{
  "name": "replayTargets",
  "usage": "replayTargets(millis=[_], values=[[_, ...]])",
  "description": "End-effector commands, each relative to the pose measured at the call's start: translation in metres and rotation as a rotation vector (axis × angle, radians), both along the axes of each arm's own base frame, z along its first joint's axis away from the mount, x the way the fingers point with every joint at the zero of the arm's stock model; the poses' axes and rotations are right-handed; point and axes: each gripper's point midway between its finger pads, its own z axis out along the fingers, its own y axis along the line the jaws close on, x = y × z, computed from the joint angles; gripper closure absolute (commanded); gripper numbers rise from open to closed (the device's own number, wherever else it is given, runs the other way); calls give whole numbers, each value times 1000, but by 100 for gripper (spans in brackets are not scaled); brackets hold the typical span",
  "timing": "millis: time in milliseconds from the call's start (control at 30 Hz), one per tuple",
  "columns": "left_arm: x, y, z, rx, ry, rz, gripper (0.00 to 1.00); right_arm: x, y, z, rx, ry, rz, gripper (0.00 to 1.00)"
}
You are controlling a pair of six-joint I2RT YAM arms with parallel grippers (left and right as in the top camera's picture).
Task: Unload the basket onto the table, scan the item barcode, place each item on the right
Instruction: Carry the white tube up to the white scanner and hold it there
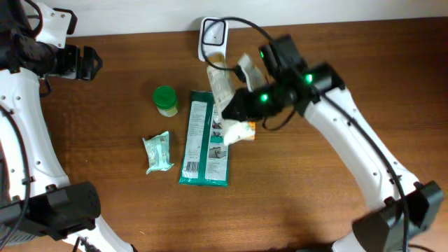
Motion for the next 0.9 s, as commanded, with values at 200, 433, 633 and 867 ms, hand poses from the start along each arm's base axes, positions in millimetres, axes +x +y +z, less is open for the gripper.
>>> replayTargets(millis=[200,433,633,867], values=[[2,-1,-5,-4,8,-21,1,191,-47,-44,-841,-643,-83,96],[2,-1,-5,-5,8,-21,1,259,-38,-64,-1010,-903,0,96],[2,-1,-5,-4,9,-21,1,290,-59,-117,-1235,-928,78,96],[2,-1,-5,-5,9,-21,1,293,-68,-119,-1292,-922,32,96]])
